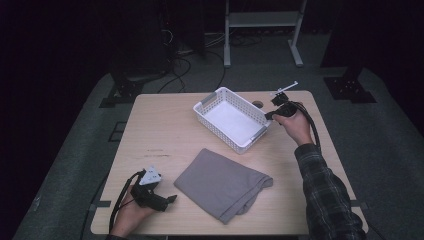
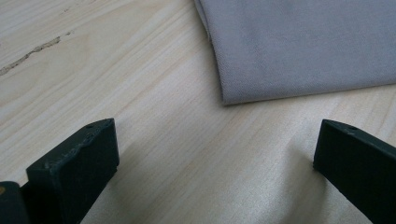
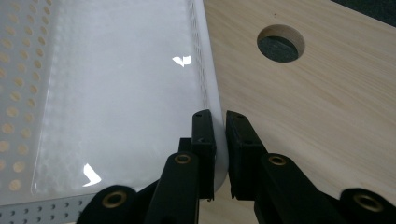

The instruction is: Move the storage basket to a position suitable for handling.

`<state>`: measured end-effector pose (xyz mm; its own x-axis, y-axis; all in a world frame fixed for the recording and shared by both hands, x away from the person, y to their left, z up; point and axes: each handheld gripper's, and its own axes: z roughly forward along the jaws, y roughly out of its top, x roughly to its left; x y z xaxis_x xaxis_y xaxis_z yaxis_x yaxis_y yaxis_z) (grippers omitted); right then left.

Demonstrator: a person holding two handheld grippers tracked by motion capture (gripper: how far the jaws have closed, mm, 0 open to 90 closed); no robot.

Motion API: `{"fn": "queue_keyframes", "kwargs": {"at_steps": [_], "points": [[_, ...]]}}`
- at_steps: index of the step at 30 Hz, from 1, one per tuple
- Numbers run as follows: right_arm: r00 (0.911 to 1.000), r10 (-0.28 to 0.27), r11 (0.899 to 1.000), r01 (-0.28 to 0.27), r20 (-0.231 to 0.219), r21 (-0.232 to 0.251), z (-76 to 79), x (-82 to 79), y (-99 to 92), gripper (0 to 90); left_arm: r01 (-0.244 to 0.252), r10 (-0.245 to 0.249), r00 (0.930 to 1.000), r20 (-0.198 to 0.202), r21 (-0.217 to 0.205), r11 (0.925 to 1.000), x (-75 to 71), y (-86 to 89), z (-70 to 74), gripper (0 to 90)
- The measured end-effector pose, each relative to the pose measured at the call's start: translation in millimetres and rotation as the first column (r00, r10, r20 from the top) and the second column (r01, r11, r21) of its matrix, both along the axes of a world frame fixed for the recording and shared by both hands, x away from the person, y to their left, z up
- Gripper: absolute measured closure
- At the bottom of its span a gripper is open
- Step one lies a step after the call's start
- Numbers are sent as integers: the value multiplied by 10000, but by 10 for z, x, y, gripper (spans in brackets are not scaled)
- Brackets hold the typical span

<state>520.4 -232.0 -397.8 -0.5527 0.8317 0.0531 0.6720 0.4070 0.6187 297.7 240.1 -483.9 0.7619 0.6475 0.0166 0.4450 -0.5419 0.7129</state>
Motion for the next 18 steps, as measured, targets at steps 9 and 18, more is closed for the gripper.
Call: {"fn": "queue_keyframes", "kwargs": {"at_steps": [9, 18], "points": [[9996, -262, 9996, 263, -45, 93, 4, -130, -220, 815, -2, 2, 10000, 0, -2, 10000, 0, 0, 0, 0], [9992, -387, 9992, 387, -86, 60, 17, -265, -371, 817, -4, 4, 10000, -2, -2, 10000, 0, 0, 0, 0]]}}
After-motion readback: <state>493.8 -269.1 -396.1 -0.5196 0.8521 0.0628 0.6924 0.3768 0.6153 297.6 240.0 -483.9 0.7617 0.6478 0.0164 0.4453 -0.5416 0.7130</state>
